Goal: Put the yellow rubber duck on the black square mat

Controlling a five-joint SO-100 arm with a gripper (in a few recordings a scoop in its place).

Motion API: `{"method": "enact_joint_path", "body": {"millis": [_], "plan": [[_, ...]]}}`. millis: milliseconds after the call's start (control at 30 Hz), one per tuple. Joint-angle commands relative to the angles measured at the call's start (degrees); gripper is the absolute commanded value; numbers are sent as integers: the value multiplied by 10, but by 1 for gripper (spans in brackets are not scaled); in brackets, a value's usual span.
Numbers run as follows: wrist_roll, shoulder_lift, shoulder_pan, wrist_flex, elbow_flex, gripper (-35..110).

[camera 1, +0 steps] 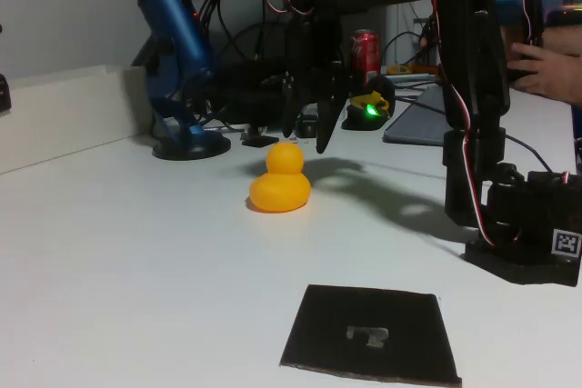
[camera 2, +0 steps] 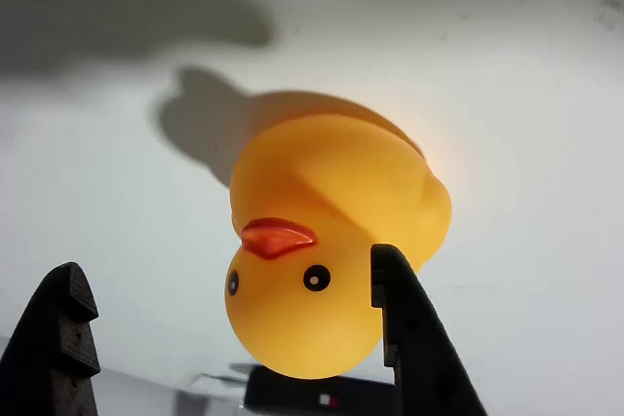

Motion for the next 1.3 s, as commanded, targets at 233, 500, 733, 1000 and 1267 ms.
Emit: {"method": "enact_joint_path", "body": {"millis": [233,500,733,1000,1267], "plan": [[-7,14,9,4,-6,32],[-5,14,-76,9,-6,32],[-7,14,-83,9,-6,32],[-8,14,-102,9,-6,32],[-6,16,-122,8,-6,32]]}}
